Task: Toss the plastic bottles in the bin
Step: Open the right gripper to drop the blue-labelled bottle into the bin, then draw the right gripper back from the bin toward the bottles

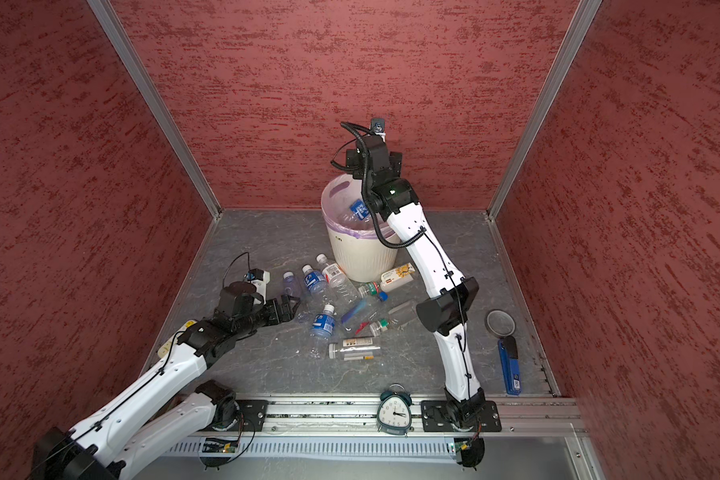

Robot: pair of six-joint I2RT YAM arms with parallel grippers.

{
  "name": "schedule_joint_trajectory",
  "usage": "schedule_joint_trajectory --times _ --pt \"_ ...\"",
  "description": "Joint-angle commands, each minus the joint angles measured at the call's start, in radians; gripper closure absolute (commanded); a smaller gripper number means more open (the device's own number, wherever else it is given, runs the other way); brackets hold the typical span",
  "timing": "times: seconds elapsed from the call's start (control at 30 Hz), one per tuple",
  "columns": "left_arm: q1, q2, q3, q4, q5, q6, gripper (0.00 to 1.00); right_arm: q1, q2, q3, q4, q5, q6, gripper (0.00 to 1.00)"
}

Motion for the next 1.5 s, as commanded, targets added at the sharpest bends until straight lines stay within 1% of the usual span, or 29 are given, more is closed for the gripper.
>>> schedule_joint_trajectory --times 0.0,0.17,0.47,0.6,0.77,0.93,1.07,1.37,1.47 --pt "0.007 -0.025 -0.011 -0.036 -0.022 -0.020 0.00 0.010 -0.153 -0.080 0.013 -0.035 0.015 0.01" --pt "0.010 0.007 -0.003 -0.042 -0.042 -0.046 0.01 0.019 -0.384 -0.408 0.178 -0.067 0.023 0.01" --pt "0.020 0.078 0.019 -0.005 -0.049 -0.066 0.01 0.025 -0.686 -0.795 0.263 -0.086 0.051 0.01" --pt "0.026 0.132 0.048 -0.005 -0.050 -0.059 0.00 0.025 -0.789 -0.918 0.269 -0.084 0.065 0.01" --pt "0.039 0.204 0.086 -0.005 -0.049 -0.048 0.03 0.025 -0.925 -1.117 0.308 -0.086 0.102 0.01" --pt "0.069 0.293 0.157 -0.052 -0.049 -0.029 0.07 0.025 -1.009 -1.249 0.285 -0.096 0.129 0.01" --pt "0.077 0.346 0.197 -0.055 -0.047 -0.019 0.09 0.025 -1.039 -1.316 0.245 -0.113 0.142 0.01" --pt "0.084 0.496 0.279 -0.068 -0.039 -0.029 0.10 0.025 -1.116 -1.485 0.225 -0.162 0.215 0.01" --pt "0.091 0.547 0.300 -0.075 -0.037 -0.021 0.09 0.025 -1.134 -1.526 0.204 -0.131 0.237 0.01"
